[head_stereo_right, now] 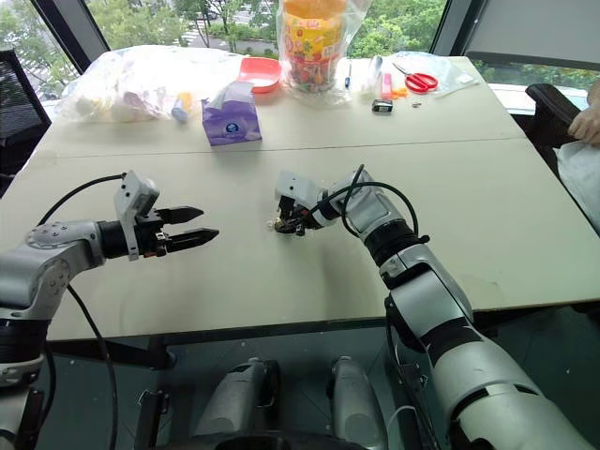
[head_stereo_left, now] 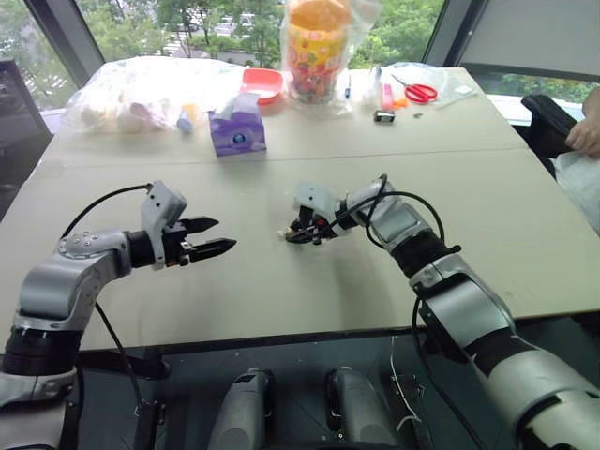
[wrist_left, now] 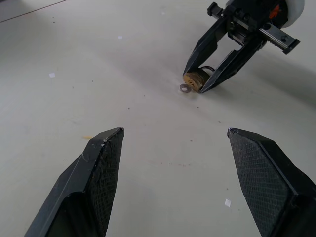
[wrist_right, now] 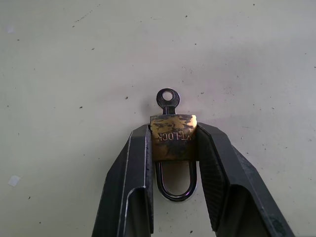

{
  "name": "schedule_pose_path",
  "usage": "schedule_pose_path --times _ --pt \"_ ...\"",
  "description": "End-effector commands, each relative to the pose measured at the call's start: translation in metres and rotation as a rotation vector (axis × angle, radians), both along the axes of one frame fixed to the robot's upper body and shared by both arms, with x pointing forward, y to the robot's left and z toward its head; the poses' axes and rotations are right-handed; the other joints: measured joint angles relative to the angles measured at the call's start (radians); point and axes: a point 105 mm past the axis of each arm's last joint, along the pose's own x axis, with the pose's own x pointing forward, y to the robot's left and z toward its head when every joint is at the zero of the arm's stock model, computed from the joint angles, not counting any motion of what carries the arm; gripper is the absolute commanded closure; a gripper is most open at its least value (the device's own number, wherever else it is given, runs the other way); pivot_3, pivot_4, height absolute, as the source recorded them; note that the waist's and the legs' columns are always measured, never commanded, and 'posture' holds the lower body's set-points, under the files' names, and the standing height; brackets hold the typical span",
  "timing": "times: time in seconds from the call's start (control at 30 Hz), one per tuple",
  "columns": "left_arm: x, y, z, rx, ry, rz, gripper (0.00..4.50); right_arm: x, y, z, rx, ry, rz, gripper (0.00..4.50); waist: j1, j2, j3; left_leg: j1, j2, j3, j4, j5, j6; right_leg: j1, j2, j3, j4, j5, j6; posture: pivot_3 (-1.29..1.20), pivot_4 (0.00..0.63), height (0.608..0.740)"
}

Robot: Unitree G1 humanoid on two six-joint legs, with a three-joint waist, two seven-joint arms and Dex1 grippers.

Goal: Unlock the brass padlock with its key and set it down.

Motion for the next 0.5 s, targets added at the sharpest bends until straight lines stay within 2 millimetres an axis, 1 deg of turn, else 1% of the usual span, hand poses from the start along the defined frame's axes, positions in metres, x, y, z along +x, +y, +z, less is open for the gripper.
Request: schedule_pose_path --times 0.03,0.1,0.13,0.17,0.2,0.27,0.33,0.4,0.47,0.5 --pt "0.007 -0.003 0.014 -0.029 -0.058 -0.005 0.98 0.001 0.003 0.011 0.037 -0.071 0.012 3.79 0.001 0.0 0.0 0.0 0.0 0.0 0.0 0.0 0.0 0.0 0.0 0.0 0.0 0.0 0.0 0.0 0.15 0.74" --pt "0.014 -0.01 0.024 -0.132 -0.063 -0.014 0.98 0.002 0.001 0.053 0.094 -0.327 0.066 3.79 0.007 0.0 0.0 0.0 0.0 0.0 0.0 0.0 0.0 0.0 0.0 0.0 0.0 0.0 0.0 0.0 0.15 0.74" --pt "0.016 -0.014 0.031 -0.19 -0.065 -0.028 0.98 0.0 -0.001 0.075 0.115 -0.458 0.083 3.79 0.013 0.0 0.0 -0.001 0.0 0.0 0.0 0.0 0.0 -0.001 0.0 0.0 0.0 0.001 0.001 0.0 0.15 0.74" --pt "0.018 -0.017 0.036 -0.235 -0.064 -0.041 0.98 -0.003 -0.001 0.092 0.131 -0.562 0.095 3.79 0.013 0.0 0.001 -0.003 -0.001 -0.001 0.001 0.0 0.0 -0.002 -0.001 0.0 0.0 0.001 0.002 0.0 0.15 0.74" --pt "0.019 -0.018 0.039 -0.258 -0.063 -0.049 0.98 -0.006 -0.002 0.1 0.138 -0.613 0.097 3.79 0.009 0.0 0.0 -0.004 -0.002 0.0 0.001 0.0 0.0 -0.003 -0.001 0.0 0.0 0.002 0.003 0.0 0.15 0.74" --pt "0.021 -0.028 0.048 -0.314 -0.065 -0.094 0.98 -0.019 -0.003 0.123 0.193 -0.716 0.122 3.79 0.006 0.0 0.0 -0.003 -0.002 0.0 0.001 0.0 0.0 -0.002 -0.001 0.0 0.0 0.002 0.004 0.0 0.15 0.74" --pt "0.024 -0.037 0.057 -0.355 -0.068 -0.137 0.98 -0.028 -0.005 0.136 0.215 -0.783 0.13 3.79 0.007 0.0 0.0 -0.003 -0.001 0.0 0.001 0.0 0.0 -0.002 0.0 0.0 0.0 0.002 0.004 0.0 0.15 0.74" --pt "0.026 -0.042 0.063 -0.384 -0.072 -0.164 0.98 -0.03 -0.006 0.139 0.208 -0.818 0.123 3.79 0.005 0.0 0.0 -0.002 -0.001 0.0 0.001 0.0 0.0 -0.001 0.001 -0.001 0.001 0.002 0.004 0.0 0.15 0.74" --pt "0.03 -0.047 0.072 -0.426 -0.082 -0.184 1.52 -0.031 -0.007 0.14 0.201 -0.841 0.114 3.79 0.007 0.0 0.0 0.0 0.0 0.0 0.001 0.0 0.0 0.0 0.002 -0.001 0.001 0.002 0.004 0.0 0.15 0.74" --pt "0.032 -0.05 0.075 -0.437 -0.083 -0.194 1.89 -0.031 -0.008 0.141 0.2 -0.847 0.108 3.79 0.007 0.0 0.0 0.0 0.0 0.0 0.002 0.0 0.0 0.0 0.003 -0.001 0.001 0.002 0.004 0.0 0.15 0.74"
